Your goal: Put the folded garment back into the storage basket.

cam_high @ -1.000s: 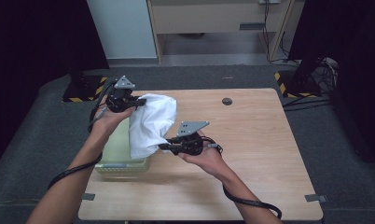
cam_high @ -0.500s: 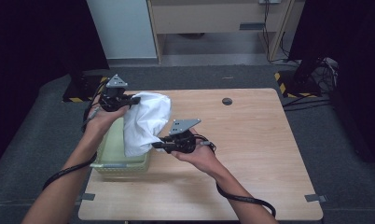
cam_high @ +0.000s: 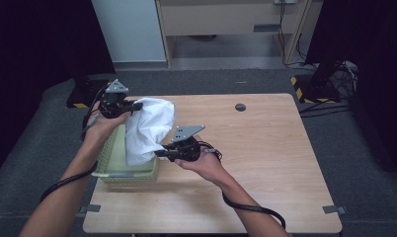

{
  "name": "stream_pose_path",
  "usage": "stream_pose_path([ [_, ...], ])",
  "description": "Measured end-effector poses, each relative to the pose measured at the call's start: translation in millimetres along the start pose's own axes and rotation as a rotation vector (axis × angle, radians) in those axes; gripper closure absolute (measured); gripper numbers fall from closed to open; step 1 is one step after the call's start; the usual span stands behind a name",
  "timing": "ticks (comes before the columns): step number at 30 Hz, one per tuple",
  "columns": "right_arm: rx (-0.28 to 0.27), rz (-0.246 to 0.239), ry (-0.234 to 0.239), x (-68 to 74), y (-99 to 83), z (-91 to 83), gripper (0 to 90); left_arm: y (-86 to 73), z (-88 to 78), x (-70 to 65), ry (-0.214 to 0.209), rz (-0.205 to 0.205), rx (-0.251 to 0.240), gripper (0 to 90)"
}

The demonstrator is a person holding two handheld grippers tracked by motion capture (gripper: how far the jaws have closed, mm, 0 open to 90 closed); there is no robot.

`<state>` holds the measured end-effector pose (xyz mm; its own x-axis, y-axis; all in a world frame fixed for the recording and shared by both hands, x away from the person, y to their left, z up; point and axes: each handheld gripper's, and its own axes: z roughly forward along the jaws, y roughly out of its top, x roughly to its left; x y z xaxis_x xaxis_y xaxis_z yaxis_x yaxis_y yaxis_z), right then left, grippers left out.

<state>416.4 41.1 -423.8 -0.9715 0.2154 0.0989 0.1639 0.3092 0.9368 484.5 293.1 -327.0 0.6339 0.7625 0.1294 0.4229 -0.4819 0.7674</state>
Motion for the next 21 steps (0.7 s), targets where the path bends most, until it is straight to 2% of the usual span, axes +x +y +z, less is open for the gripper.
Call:
stream_pose_path([
  [4, 0.005, 0.0, 0.004, 0.2, 0.1, 6.5, 81.3, -3.6, -2.2, 4.8, 0.005, 0.001, 0.004, 80.7],
  [9, 0.009, -0.003, 0.014, 1.1, 1.1, 15.3, 81.4, -10.6, -3.9, 12.4, 0.014, -0.017, 0.008, 80.7],
  [15, 0.018, -0.011, 0.021, 0.7, 3.1, 26.1, 81.3, -17.0, -7.7, 21.9, 0.012, -0.045, -0.011, 80.7],
  [21, 0.023, -0.007, 0.028, 1.9, 2.1, 39.2, 81.3, -23.5, -6.5, 26.1, 0.029, -0.028, 0.025, 80.7],
])
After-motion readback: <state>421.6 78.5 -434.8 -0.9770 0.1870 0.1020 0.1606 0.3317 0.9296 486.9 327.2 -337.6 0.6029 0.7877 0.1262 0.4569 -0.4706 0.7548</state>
